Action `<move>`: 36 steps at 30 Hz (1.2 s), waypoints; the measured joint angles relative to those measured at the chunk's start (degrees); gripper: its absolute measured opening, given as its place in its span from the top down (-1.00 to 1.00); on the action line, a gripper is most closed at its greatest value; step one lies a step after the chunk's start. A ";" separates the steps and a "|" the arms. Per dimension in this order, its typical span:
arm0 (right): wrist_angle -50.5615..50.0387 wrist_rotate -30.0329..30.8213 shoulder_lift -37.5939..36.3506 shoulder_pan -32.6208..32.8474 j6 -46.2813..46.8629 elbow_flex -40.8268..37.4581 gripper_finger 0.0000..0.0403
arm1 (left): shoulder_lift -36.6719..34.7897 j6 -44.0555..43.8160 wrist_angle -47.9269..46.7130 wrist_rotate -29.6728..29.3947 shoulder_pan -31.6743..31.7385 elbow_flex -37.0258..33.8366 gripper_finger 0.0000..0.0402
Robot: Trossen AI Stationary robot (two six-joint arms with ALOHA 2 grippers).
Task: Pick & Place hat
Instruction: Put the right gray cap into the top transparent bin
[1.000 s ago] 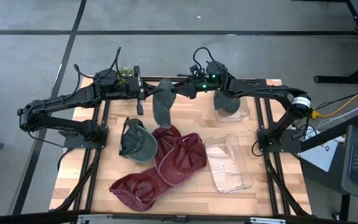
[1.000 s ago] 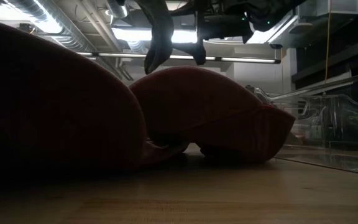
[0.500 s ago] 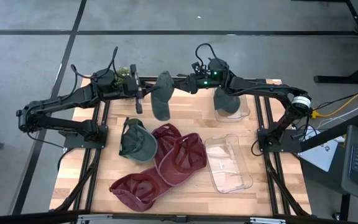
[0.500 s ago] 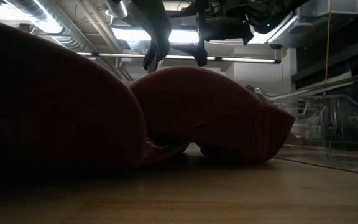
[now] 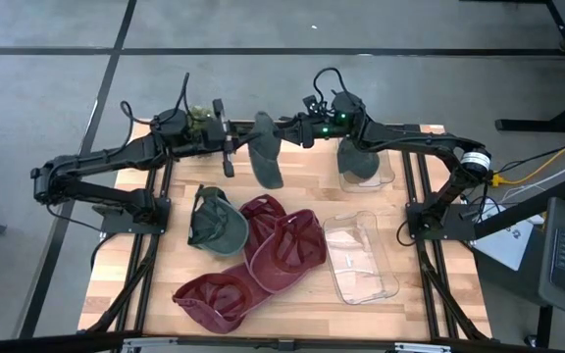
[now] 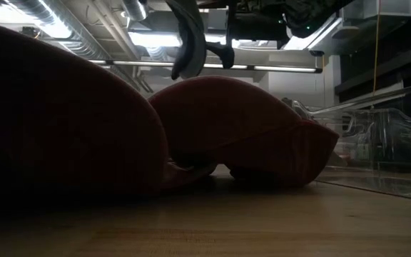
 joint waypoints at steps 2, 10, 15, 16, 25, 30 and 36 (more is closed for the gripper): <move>0.01 -0.48 0.01 0.07 -0.22 0.00 -0.85 | 0.63 0.01 0.17 -1.57 0.01 0.00 0.98; 1.90 -3.44 0.00 0.05 -0.36 -0.02 -0.29 | 0.51 -0.07 -0.39 -2.84 0.02 0.00 0.98; 2.33 -3.66 0.00 0.05 -0.01 0.00 0.34 | 0.52 -0.76 -1.61 -4.28 0.02 0.00 0.98; 2.44 -3.66 0.00 0.05 -0.01 0.00 0.46 | 0.52 -0.76 -1.63 -4.35 0.02 0.00 0.98; 1.69 -6.11 -0.76 -2.02 -2.45 0.00 0.93 | -0.86 -3.63 -6.42 -4.29 0.02 0.00 0.98; -2.44 -7.89 -4.12 -3.36 -7.15 0.00 0.97 | -2.89 -10.37 -10.23 -4.31 0.09 0.00 0.90; -9.59 -7.35 -7.32 -4.00 -13.91 0.00 0.97 | -4.48 -13.62 -10.67 -3.37 0.13 0.00 0.59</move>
